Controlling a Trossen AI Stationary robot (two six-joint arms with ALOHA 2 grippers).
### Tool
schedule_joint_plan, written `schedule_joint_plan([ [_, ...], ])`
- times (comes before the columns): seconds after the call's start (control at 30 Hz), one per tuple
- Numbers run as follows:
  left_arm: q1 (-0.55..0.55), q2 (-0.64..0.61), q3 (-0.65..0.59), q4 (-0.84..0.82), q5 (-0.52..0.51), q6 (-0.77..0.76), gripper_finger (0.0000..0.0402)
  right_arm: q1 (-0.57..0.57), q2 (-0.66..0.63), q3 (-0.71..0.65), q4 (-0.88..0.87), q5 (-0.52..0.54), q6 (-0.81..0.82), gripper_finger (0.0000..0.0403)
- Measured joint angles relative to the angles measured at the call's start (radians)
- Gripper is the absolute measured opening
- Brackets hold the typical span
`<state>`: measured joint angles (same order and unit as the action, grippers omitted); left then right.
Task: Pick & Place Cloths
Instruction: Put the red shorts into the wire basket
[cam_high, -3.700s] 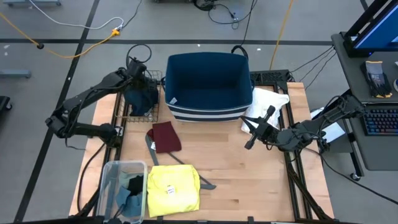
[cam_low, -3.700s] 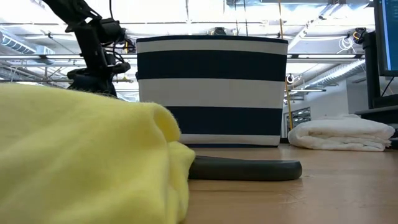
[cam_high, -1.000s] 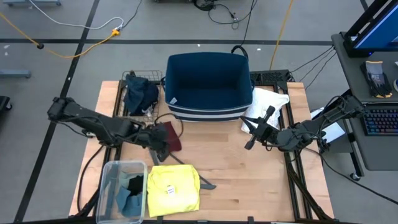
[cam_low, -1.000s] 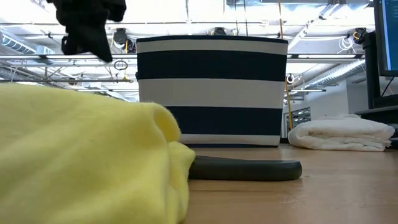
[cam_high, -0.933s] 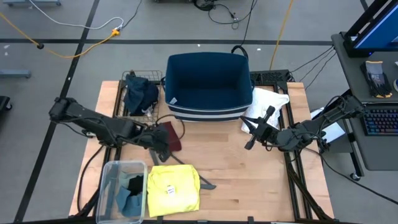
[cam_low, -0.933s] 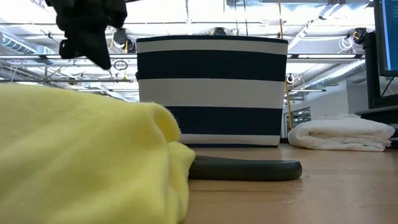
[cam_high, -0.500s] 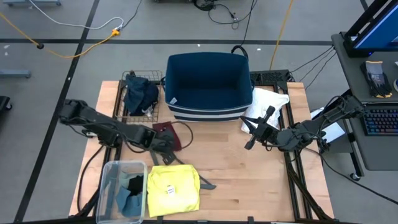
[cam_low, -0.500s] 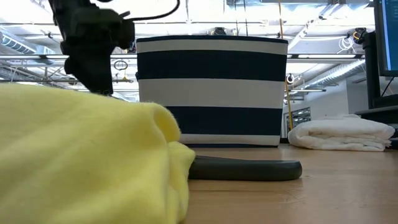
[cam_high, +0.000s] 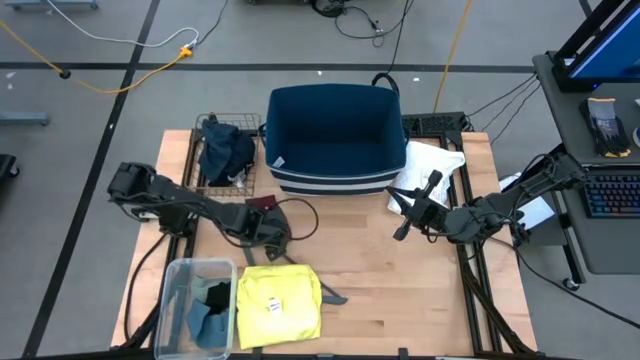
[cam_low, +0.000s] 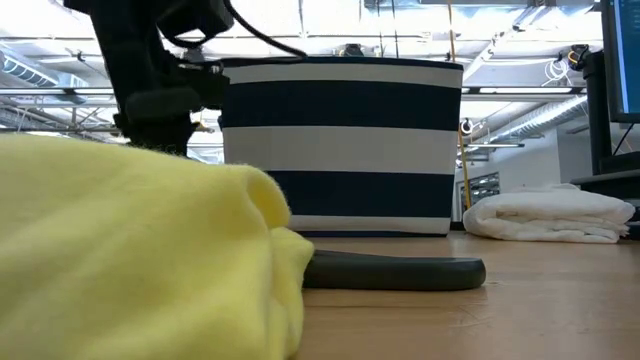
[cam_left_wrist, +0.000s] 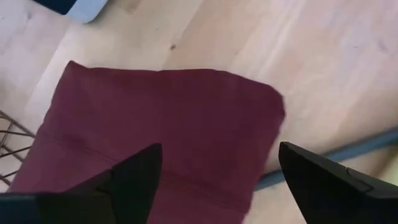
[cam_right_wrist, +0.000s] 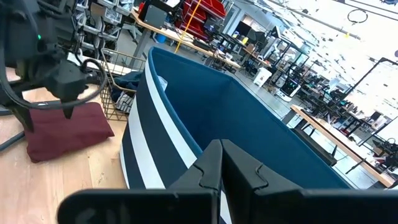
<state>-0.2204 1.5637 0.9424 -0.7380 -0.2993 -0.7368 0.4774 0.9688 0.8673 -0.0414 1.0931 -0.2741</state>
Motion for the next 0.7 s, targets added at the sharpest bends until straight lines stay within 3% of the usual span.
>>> schedule_joint_plan([
  [0.47, 0.101, 0.12, 0.0, 0.03, 0.041, 0.001, 0.0328, 0.0, 0.0, 0.0, 0.001, 0.0, 0.0, 0.0],
  [0.7, 0.138, 0.188, 0.005, 0.091, 0.121, 0.048, 0.0323, 0.0, 0.0, 0.0, 0.006, 0.0, 0.0, 0.0],
])
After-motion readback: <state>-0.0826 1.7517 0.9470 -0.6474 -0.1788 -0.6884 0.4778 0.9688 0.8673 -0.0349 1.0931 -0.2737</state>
